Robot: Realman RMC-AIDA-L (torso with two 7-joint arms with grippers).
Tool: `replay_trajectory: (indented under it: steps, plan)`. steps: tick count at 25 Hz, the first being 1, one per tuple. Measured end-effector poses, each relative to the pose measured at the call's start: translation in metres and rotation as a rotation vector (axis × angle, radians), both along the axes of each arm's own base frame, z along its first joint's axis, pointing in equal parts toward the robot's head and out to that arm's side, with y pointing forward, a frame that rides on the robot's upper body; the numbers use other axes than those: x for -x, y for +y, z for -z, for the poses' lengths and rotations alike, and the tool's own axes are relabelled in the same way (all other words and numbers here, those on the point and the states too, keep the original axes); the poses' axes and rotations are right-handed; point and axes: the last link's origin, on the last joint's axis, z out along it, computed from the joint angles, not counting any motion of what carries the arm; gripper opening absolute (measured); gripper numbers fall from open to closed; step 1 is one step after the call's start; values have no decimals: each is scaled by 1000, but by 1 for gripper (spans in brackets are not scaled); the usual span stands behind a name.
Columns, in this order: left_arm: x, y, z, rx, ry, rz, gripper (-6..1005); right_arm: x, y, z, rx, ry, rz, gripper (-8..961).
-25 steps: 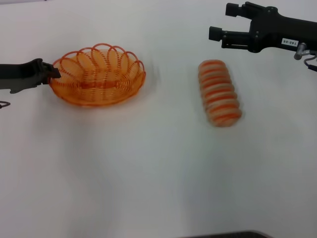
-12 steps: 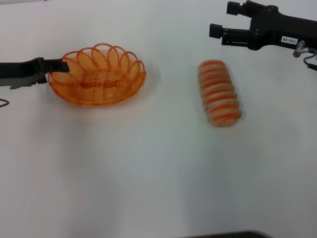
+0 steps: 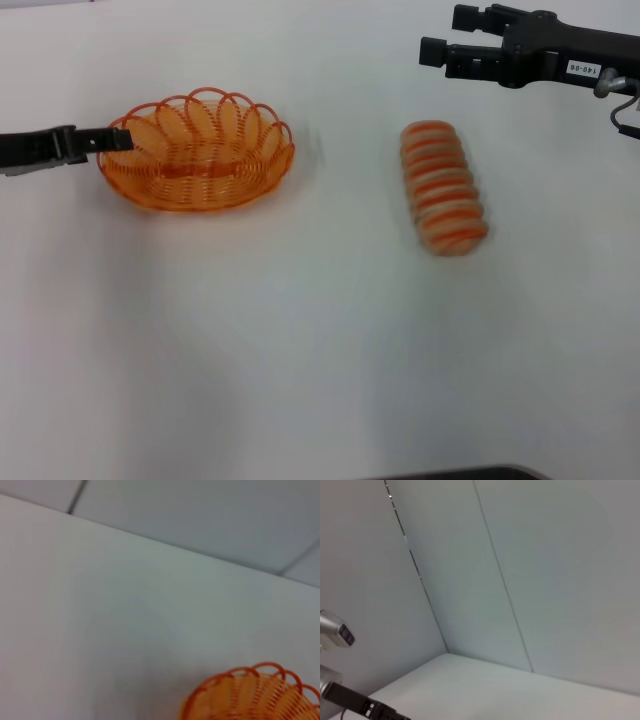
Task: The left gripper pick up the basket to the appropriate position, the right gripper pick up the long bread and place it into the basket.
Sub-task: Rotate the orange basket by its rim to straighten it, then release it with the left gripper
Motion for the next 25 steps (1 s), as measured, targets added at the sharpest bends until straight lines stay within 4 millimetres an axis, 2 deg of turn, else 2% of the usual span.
replay_trajectory:
  steps: [8, 13, 19, 20, 25]
  plan:
    - [-6, -18, -8, 17, -54, 168, 795, 2, 7, -18, 195, 30, 174, 870]
    - [-8, -24, -9, 33, -40, 244, 797, 8, 10, -28, 347, -22, 294, 869]
    - [-11, -25, -15, 34, 3, 310, 797, 17, 19, -27, 456, -156, 421, 867]
    - [-11, -26, -16, 36, 10, 326, 796, 21, 25, -23, 486, -241, 473, 867]
    - [-17, -33, -23, 60, 46, 438, 792, 29, 36, -19, 501, -412, 552, 866]
